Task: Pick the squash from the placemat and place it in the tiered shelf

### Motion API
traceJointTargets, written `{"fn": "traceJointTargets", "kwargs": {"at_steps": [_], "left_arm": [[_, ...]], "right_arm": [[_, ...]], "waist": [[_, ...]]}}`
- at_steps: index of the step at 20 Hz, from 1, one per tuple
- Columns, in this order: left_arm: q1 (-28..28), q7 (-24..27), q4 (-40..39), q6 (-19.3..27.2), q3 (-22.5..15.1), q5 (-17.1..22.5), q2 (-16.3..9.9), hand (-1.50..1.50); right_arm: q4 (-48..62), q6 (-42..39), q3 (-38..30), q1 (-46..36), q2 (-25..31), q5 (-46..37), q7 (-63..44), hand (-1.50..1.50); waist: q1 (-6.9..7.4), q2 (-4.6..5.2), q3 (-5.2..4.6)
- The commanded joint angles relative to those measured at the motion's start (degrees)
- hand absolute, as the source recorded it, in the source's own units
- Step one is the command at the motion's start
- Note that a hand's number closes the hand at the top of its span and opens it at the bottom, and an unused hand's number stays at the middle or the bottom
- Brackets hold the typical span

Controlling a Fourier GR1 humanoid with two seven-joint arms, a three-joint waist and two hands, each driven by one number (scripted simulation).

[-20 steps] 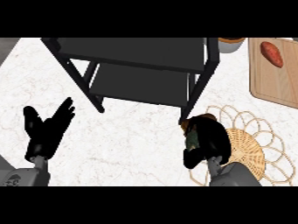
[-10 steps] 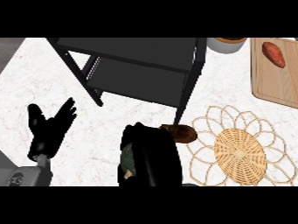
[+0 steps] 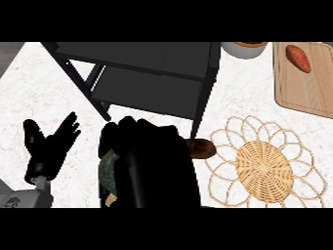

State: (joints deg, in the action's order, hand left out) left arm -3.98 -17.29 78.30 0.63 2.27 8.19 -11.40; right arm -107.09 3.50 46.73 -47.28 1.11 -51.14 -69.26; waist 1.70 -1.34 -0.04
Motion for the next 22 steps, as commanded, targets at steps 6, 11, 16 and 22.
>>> {"fn": "traceJointTargets", "kwargs": {"at_steps": [6,11,16,22], "left_arm": [[0.51,-1.17,0.08,1.00,-0.31,-0.96,0.16,0.00],[-1.46,-0.43,-2.59,0.85,1.10,-0.13,0.23,0.00],[-0.90,-2.53,-0.29,0.70,0.71,-0.13,-0.18,0.00],[1.82,-0.62,1.37,0.70,0.53,-0.38,0.55,0.00]], "right_arm": [[3.77,-4.74,-13.59,-16.64,-1.06,4.93,-15.93,1.50],[11.50,-6.07,-21.92,-27.48,-1.06,7.35,-15.11,1.50],[19.04,-8.31,-27.45,-34.16,-1.07,8.57,-12.07,1.50],[30.47,-10.65,-34.73,-38.71,-1.08,10.90,-3.97,1.50]], "waist": [[-0.79,0.26,-0.22],[-1.06,0.85,-0.23],[-1.07,0.96,-0.07],[-0.88,1.16,-0.03]]}}
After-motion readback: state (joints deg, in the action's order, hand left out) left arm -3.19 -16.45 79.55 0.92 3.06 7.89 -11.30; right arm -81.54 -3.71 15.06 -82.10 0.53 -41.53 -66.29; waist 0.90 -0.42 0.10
